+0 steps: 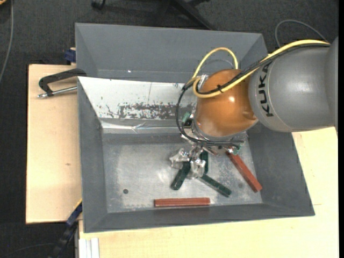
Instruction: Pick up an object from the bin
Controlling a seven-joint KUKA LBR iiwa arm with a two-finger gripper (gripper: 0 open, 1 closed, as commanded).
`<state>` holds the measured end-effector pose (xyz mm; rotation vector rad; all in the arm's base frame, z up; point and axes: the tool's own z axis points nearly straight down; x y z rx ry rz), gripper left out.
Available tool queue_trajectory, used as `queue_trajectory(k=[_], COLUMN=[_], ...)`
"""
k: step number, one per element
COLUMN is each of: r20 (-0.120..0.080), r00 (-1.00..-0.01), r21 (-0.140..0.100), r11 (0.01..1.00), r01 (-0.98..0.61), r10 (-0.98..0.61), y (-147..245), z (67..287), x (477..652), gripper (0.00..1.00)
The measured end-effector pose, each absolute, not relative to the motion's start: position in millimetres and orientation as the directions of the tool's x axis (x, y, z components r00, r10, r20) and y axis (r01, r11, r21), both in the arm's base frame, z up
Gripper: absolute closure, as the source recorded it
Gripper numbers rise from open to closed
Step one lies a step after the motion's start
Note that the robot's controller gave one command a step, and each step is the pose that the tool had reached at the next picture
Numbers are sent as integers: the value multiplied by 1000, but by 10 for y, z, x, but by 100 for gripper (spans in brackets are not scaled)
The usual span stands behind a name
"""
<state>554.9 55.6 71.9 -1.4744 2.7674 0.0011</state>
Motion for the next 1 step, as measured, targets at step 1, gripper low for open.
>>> queue_trajectory(k=[1], r20=[-1], r00=[-558], r21=[3], r11=[558], r01=[-830], r10=[-830], y=[558], z=[800], x=[5533], gripper=[100])
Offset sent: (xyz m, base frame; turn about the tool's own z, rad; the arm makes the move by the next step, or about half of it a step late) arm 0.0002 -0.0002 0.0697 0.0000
